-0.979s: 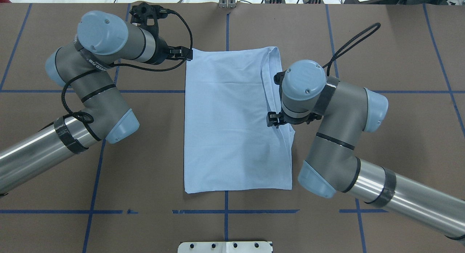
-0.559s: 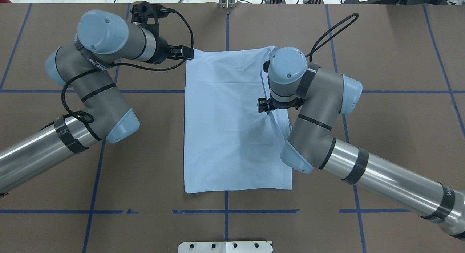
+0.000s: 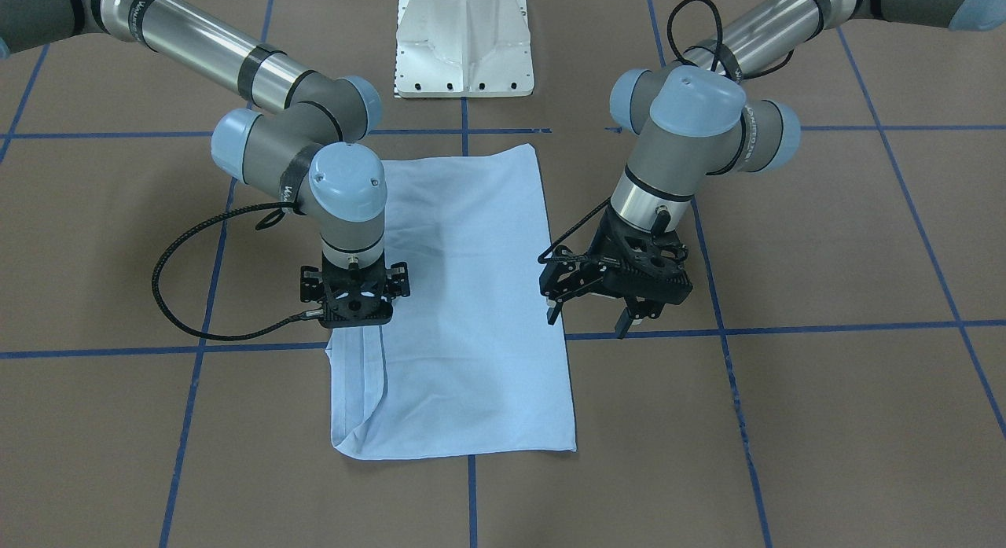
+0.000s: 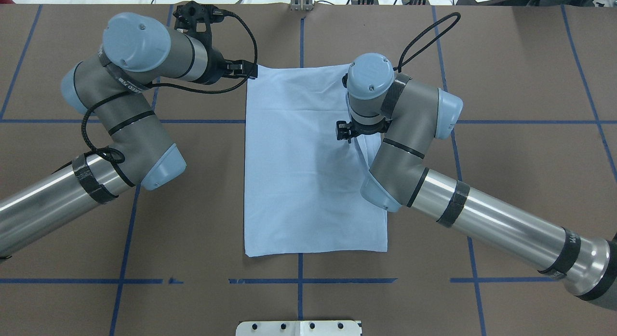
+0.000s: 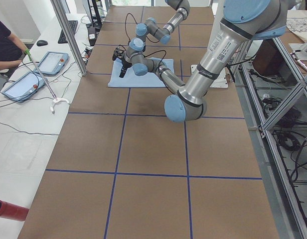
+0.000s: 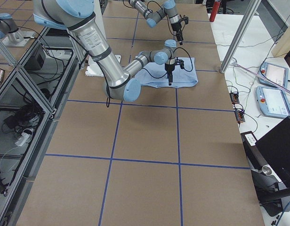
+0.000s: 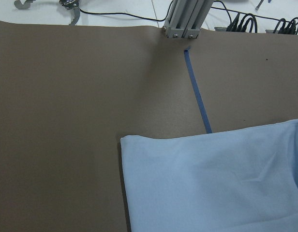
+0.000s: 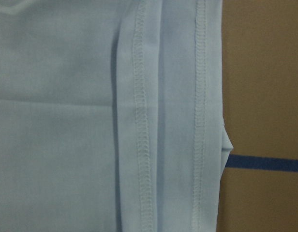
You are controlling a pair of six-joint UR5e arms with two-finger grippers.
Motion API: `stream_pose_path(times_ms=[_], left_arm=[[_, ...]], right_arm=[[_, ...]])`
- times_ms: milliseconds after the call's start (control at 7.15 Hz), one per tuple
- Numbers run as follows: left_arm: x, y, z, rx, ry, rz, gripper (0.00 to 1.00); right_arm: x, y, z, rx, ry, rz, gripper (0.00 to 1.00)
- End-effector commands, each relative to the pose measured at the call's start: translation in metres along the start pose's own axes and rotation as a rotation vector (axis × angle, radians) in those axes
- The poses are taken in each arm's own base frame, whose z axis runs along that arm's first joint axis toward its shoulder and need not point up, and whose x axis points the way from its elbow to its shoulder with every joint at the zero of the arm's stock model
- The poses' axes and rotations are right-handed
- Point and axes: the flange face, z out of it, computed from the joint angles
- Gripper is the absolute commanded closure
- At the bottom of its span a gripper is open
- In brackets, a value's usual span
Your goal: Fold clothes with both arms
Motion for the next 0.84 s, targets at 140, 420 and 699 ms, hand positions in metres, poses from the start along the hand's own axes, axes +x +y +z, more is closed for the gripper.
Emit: stream_pose_path(times_ms=[140, 420, 699], left_arm=[[0.0004, -0.0001, -0.0004, 0.002, 0.003, 0.000, 0.00], [0.0004, -0.0001, -0.0004, 0.002, 0.003, 0.000, 0.00], [0.0013, -0.0006, -0.0007, 0.002, 0.004, 0.001, 0.00]], right_arm=[[0.0081, -0.0010, 0.0068, -0.024, 0.007, 0.006, 0.00], [0.0094, -0.0013, 0.0103, -0.030, 0.012, 0.007, 0.00], [0.0110, -0.0028, 0.0103, -0.030, 0.012, 0.010, 0.00]])
